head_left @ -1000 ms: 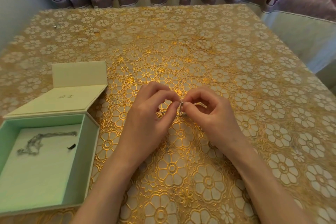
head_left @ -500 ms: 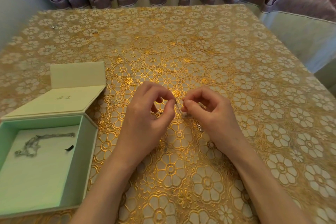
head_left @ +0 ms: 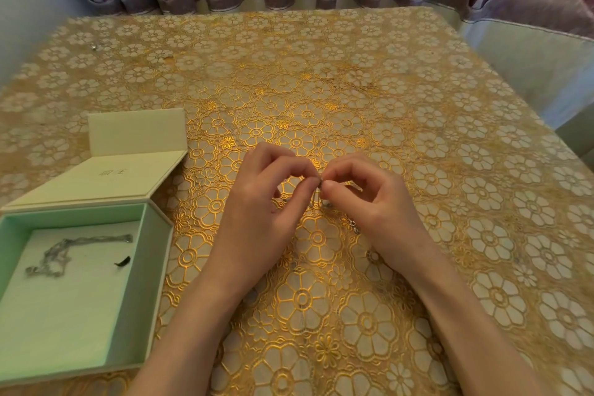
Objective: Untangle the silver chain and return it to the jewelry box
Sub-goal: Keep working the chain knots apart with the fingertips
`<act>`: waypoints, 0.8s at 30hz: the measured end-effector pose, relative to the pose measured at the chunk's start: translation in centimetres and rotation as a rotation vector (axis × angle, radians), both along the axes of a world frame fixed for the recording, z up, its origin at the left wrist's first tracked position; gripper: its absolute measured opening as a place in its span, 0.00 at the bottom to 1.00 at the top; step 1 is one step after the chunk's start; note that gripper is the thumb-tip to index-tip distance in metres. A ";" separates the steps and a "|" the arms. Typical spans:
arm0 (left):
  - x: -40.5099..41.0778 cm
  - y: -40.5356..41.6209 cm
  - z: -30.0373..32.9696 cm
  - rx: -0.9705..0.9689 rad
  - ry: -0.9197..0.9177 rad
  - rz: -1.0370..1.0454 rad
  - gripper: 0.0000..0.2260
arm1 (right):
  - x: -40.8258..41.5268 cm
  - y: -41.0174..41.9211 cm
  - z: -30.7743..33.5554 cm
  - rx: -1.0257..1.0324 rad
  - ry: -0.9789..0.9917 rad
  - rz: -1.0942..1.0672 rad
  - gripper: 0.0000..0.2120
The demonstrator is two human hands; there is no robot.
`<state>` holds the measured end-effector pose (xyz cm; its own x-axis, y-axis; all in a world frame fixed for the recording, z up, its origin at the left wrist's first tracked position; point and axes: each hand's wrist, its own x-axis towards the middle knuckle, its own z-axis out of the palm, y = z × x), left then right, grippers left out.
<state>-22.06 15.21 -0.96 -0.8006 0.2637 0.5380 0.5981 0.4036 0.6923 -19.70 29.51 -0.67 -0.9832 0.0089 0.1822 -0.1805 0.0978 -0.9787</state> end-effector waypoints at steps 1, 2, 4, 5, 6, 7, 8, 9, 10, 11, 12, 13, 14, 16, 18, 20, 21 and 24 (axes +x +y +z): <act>0.0 0.0 0.0 -0.003 0.001 0.002 0.03 | 0.0 0.0 0.0 0.002 0.004 0.000 0.04; 0.0 0.0 0.0 -0.008 0.002 0.004 0.03 | 0.0 0.0 0.0 0.008 0.006 0.001 0.04; 0.0 0.0 0.0 -0.016 0.004 0.007 0.02 | 0.0 -0.1 0.0 0.014 0.002 -0.001 0.04; 0.0 0.0 0.0 -0.016 0.004 0.007 0.02 | -0.1 -0.1 0.0 0.012 -0.003 -0.005 0.04; 0.0 0.0 0.0 -0.013 0.002 0.007 0.02 | -0.1 0.0 0.0 0.006 -0.010 -0.010 0.03; 0.0 0.1 0.1 -0.006 -0.002 0.008 0.02 | -0.1 0.0 0.0 0.000 -0.018 -0.019 0.03; 0.1 0.1 0.1 0.001 -0.004 0.010 0.02 | -0.1 0.0 -0.1 -0.006 -0.025 -0.028 0.02; 0.1 0.1 0.1 0.007 -0.005 0.013 0.02 | -0.1 0.0 -0.1 -0.010 -0.029 -0.035 0.02; 0.1 0.1 0.1 0.013 -0.006 0.016 0.02 | -0.1 0.0 -0.1 -0.011 -0.033 -0.038 0.02; 0.1 0.1 0.1 0.018 -0.008 0.019 0.02 | -0.1 0.0 -0.1 -0.007 -0.036 -0.036 0.02; 0.1 0.1 0.1 0.020 -0.008 0.021 0.02 | -0.1 0.0 -0.1 -0.006 -0.038 -0.034 0.02; 0.1 0.2 0.1 0.017 -0.007 0.022 0.02 | -0.1 -0.1 0.0 -0.008 -0.039 -0.033 0.02; 0.2 0.2 0.2 0.011 -0.005 0.022 0.02 | -0.1 -0.1 0.0 -0.013 -0.039 -0.034 0.02; 0.2 0.2 0.2 0.001 -0.010 0.025 0.02 | -0.1 0.0 0.0 -0.023 -0.039 -0.040 0.02; 0.2 0.2 0.2 0.003 -0.020 0.032 0.02 | -0.1 0.0 0.0 -0.030 -0.036 -0.043 0.02; 0.2 0.1 0.3 0.010 -0.013 0.044 0.02 | -0.1 0.1 0.0 -0.031 -0.031 -0.043 0.02; 0.2 0.1 0.3 0.010 -0.003 0.047 0.03 | -0.1 0.1 0.0 -0.029 -0.028 -0.043 0.02; 0.2 0.1 0.3 -0.010 0.027 0.044 0.03 | -0.2 0.0 -0.1 -0.032 -0.024 -0.042 0.02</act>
